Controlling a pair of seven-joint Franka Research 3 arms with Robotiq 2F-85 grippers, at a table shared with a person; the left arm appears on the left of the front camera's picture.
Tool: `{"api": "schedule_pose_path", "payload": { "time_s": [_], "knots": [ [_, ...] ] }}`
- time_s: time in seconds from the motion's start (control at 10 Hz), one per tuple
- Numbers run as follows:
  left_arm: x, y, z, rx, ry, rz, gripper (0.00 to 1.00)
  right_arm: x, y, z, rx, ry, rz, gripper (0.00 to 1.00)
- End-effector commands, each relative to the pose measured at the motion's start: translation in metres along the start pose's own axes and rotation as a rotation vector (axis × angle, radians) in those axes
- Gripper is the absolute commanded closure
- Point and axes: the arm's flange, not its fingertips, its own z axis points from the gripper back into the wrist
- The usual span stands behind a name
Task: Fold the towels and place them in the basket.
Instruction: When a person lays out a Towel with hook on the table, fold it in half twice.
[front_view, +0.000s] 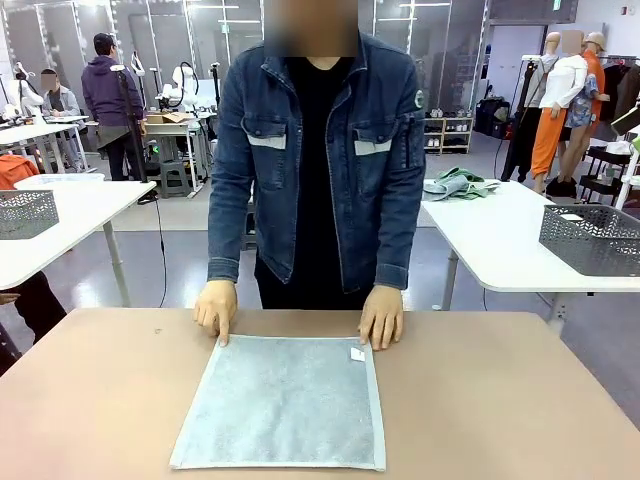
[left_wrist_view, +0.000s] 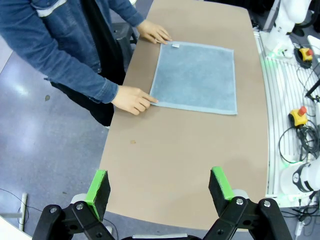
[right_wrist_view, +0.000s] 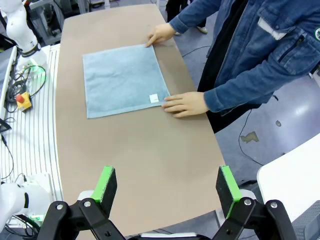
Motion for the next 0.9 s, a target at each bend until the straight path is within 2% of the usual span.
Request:
{"api": "schedule_pose_path", "payload": {
  "time_s": [0.0,0.4,0.6,0.8],
  "knots": [
    [0.000,0.000,0.001,0.002,0.000,-0.002,0.00,0.000,0.001,-0.001,0.002,-0.001,-0.001,0.00],
    [0.000,0.000,0.000,0.000,0.000,0.000,0.00,0.000,0.000,0.000,0.000,0.000,0.000,0.00],
    [0.022,-0.025,-0.011,0.019,0.015,-0.043,0.00,0.018,0.014,-0.015,0.023,-0.026,0.023,0.00],
    [0.065,-0.063,-0.057,0.000,0.091,-0.119,0.00,0.055,0.044,-0.058,0.036,0.066,0.053,0.00]
  ]
}}
